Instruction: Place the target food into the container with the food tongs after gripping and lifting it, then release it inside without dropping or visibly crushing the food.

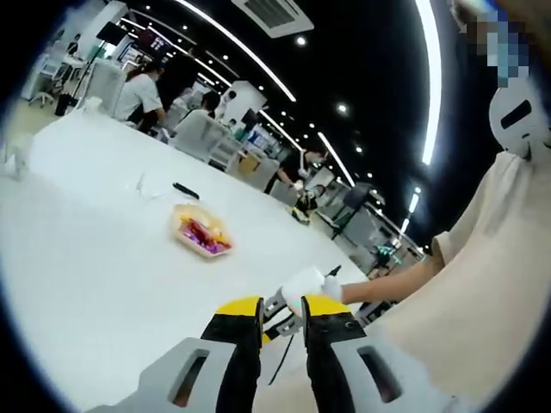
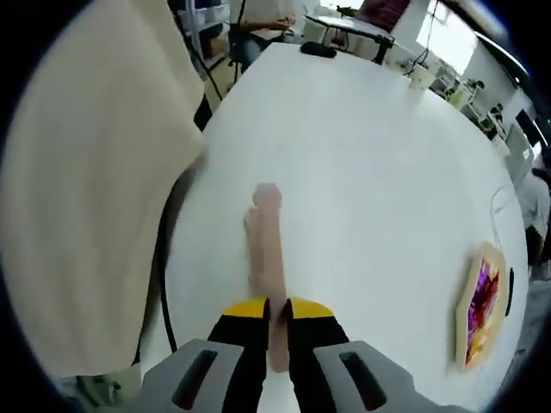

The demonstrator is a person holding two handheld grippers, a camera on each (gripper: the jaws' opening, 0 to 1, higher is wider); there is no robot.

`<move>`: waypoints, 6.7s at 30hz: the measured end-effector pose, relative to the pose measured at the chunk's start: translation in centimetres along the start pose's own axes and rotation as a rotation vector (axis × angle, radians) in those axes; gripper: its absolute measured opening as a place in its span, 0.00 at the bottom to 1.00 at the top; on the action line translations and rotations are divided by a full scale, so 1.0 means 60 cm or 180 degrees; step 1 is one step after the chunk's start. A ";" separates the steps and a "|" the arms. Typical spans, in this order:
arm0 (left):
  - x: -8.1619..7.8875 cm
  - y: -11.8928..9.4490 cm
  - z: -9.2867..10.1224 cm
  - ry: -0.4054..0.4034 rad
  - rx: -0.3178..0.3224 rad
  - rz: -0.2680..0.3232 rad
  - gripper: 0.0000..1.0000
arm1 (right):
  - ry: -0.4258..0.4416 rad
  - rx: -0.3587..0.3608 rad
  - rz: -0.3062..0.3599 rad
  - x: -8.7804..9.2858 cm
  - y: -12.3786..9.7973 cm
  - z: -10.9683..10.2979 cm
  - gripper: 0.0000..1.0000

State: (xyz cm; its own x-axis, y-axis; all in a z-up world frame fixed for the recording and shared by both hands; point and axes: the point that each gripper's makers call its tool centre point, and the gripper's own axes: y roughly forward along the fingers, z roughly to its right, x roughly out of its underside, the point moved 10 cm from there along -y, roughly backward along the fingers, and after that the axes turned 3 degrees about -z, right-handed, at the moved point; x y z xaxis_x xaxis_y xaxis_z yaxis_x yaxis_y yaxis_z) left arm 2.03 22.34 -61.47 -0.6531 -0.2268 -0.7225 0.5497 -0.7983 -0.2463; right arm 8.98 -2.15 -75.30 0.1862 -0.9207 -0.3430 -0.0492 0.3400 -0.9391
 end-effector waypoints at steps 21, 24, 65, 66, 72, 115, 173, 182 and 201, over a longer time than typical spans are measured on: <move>0.003 -0.007 -0.012 0.0028 -0.0065 -0.0112 0.20 | 0.1991 -0.0966 0.2000 -0.058 -0.129 0.010 0.06; -0.001 -0.011 -0.010 0.0092 -0.0050 -0.0133 0.21 | 0.2019 -0.1253 0.2111 -0.068 -0.141 0.009 0.06; -0.032 0.004 0.053 0.1865 0.0529 -0.0519 0.16 | 0.2357 -0.3049 0.2202 -0.081 -0.174 0.019 0.06; -0.032 0.004 0.054 0.1867 0.0530 -0.0518 0.16 | 0.2356 -0.3051 0.2202 -0.081 -0.174 0.019 0.06; -0.033 0.005 0.057 0.1857 0.0557 -0.0504 0.14 | 0.2371 -0.3077 0.2205 -0.082 -0.172 0.015 0.06; -0.038 -0.007 0.054 0.1127 0.1047 -0.0225 0.00 | 0.2616 -0.2144 0.2927 -0.047 -0.204 0.043 0.21; -0.033 0.143 0.011 0.1107 0.1104 -0.0859 0.00 | 0.2225 -0.0453 0.1534 0.061 -0.186 0.007 0.15; -0.037 0.177 -0.017 0.1054 0.0959 -0.0944 0.00 | 0.2388 -0.0112 0.1481 0.081 -0.168 0.037 0.16; -0.015 0.251 -0.073 0.1254 0.0582 -0.1174 0.01 | 0.2534 0.0381 0.0950 0.121 -0.116 0.091 0.16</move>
State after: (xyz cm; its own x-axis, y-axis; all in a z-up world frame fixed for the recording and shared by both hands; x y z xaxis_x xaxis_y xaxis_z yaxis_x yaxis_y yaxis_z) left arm 13.18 12.97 -67.35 -0.5219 0.2827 -0.8048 0.2001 -0.8766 -0.4376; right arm 16.06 -10.14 -71.15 -0.5643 -0.6346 -0.5280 0.1258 0.5661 -0.8147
